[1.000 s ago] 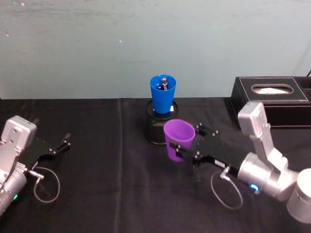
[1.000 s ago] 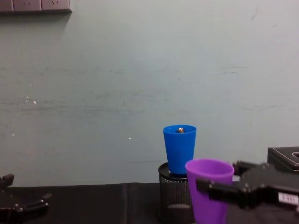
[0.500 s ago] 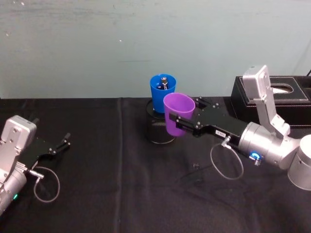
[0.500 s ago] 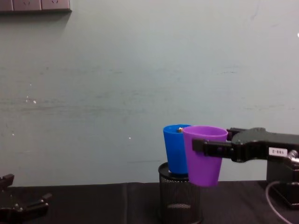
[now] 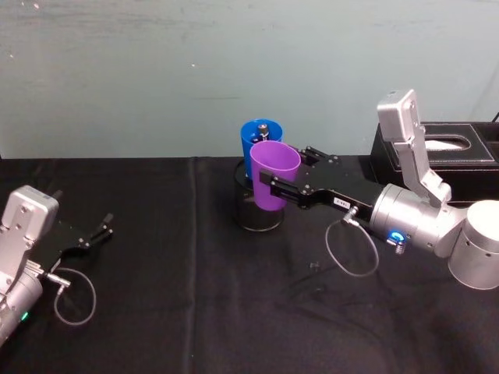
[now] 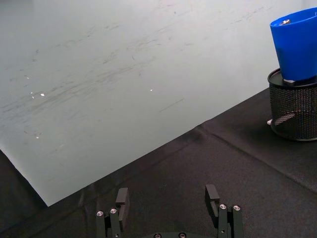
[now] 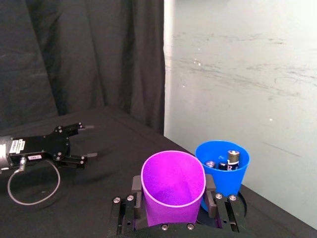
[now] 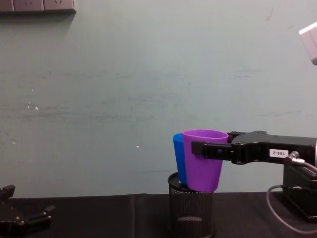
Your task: Pick up one cup with a gripper and tap it against the other cup.
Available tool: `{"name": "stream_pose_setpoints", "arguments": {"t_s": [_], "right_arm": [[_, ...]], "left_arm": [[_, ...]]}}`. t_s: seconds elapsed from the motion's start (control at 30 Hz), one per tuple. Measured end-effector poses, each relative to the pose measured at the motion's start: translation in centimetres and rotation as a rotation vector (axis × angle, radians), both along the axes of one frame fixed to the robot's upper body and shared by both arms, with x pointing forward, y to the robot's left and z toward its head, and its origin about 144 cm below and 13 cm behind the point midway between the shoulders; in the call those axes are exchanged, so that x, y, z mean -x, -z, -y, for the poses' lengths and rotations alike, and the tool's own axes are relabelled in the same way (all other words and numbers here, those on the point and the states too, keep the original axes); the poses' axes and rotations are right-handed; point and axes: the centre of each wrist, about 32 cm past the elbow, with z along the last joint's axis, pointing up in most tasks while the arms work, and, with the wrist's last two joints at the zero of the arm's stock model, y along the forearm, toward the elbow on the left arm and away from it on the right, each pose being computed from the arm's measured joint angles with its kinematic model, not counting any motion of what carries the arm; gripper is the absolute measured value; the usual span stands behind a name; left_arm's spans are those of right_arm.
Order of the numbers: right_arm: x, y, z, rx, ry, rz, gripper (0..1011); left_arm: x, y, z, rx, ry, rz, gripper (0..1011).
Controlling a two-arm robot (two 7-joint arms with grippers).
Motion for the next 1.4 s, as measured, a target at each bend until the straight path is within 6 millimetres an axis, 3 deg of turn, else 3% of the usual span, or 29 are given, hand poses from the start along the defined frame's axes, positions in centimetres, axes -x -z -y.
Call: {"name": "stream_pose_setpoints", "arguments": {"t_s": [0.5,1.4], "right_arm": [[0.0,-1.4,-0.8,0.042,-0.047,0.007,723],[0.0,-1.5,-0.9,0.049,-0.053,0.001,723]], "left_arm": [[0.0,0.0,0.0,0.0,0.0,0.0,1000],[0.0,0.0,0.0,0.0,0.0,0.0,1000]]}}
